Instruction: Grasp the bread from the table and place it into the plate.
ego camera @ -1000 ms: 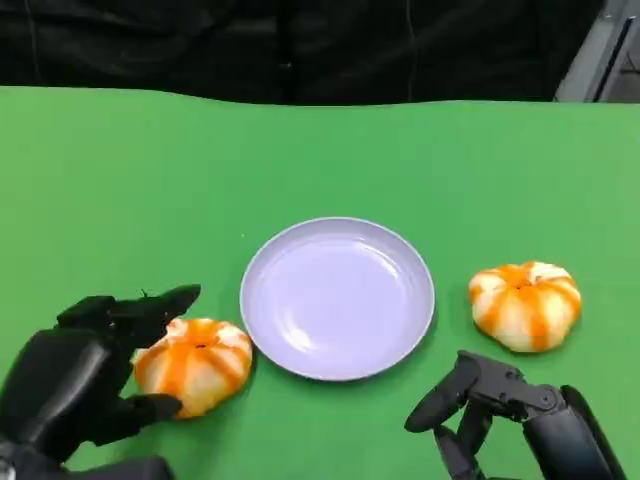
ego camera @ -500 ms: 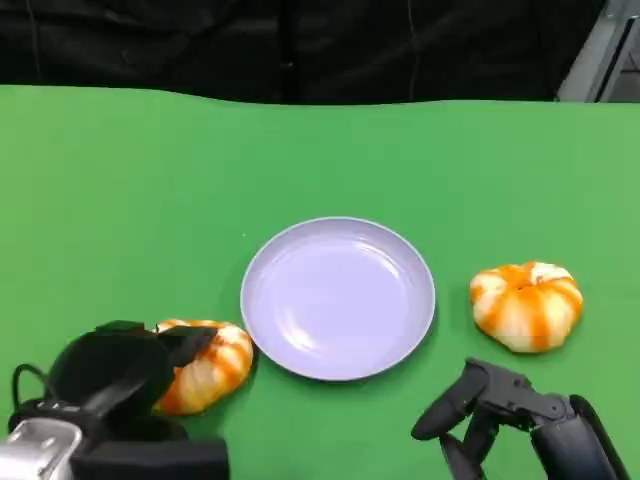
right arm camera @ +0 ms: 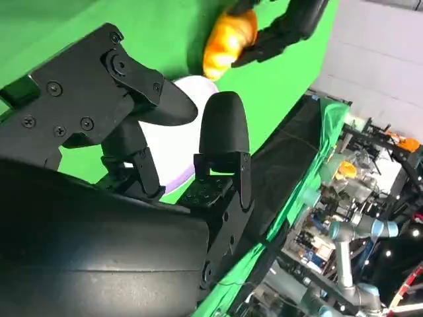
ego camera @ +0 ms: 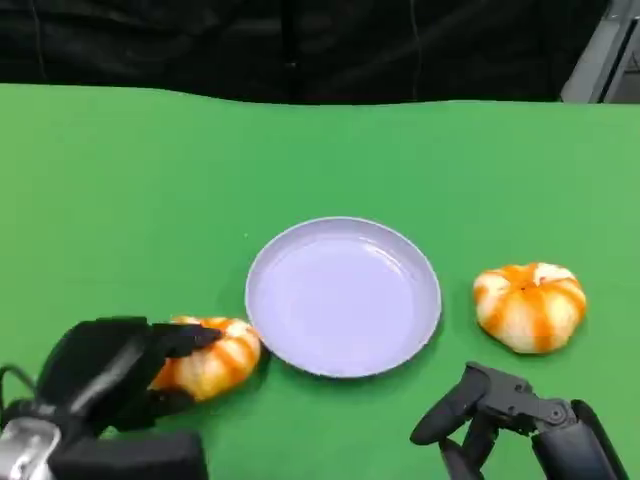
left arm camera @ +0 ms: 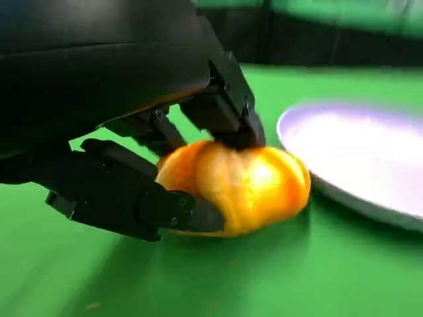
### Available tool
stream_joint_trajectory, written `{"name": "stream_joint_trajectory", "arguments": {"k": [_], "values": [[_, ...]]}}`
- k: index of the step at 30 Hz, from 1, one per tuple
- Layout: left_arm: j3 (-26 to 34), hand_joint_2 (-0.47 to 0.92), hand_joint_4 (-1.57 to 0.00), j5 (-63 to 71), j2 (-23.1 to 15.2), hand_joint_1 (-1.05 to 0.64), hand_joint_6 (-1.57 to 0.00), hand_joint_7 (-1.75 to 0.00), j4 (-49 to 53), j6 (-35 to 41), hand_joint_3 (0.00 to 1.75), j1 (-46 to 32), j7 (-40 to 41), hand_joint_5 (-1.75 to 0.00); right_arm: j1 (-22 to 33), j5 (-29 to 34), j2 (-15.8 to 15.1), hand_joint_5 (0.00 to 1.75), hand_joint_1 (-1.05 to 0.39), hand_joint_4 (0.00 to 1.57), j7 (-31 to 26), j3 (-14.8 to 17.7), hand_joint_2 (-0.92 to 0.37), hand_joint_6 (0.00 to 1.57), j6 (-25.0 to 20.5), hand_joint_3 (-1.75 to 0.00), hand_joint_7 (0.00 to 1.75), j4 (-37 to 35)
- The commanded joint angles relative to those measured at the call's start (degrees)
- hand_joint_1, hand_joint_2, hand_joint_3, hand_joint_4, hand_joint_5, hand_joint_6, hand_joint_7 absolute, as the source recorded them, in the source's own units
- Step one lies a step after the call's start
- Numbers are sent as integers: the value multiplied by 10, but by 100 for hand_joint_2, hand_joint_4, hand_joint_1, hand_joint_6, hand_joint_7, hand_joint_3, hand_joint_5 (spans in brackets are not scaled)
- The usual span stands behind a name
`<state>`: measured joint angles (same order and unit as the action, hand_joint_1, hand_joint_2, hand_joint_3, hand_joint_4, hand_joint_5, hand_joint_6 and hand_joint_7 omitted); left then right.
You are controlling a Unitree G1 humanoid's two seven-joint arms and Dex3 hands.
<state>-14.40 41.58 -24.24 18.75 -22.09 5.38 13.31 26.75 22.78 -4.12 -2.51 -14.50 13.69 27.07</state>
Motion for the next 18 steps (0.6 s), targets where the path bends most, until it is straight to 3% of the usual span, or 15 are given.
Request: {"name": "stream_joint_trajectory", "arguments": {"k": [1,4,5,7,8,14,18], "values": [[9,59,-97,-9,-4,-5,-125,-5,16,-44,91,8,61,-116,-1,-3,1,163,-13,85,-4,0,-42,74,-2,-119,119,0],[22,58,-97,-14,-16,-5,-126,-5,20,-82,93,7,98,-117,-3,-6,1,163,-13,85,-2,1,-42,74,-4,-119,119,1],[33,37,-98,-18,-24,-4,-132,-26,19,-108,122,5,121,-145,-4,-8,1,162,-13,84,-1,2,-42,74,-6,-118,119,1],[45,23,-98,-20,-32,-3,-107,-93,23,-139,143,5,148,-162,-5,-10,1,161,-14,84,1,3,-43,74,-8,-117,119,2],[46,21,-98,-18,-32,-3,-103,-104,27,-145,146,6,152,-164,-5,-10,1,161,-14,84,1,3,-43,74,-8,-117,119,2],[64,8,-100,0,-24,-8,-90,-147,57,-215,171,26,253,-174,-7,-2,3,159,-13,83,-3,-2,-44,74,-7,-116,120,1],[64,8,-100,17,-24,-13,-86,-156,61,-244,174,30,303,-175,-6,13,7,157,-12,82,-8,-12,-43,74,-11,-118,120,3]]}}
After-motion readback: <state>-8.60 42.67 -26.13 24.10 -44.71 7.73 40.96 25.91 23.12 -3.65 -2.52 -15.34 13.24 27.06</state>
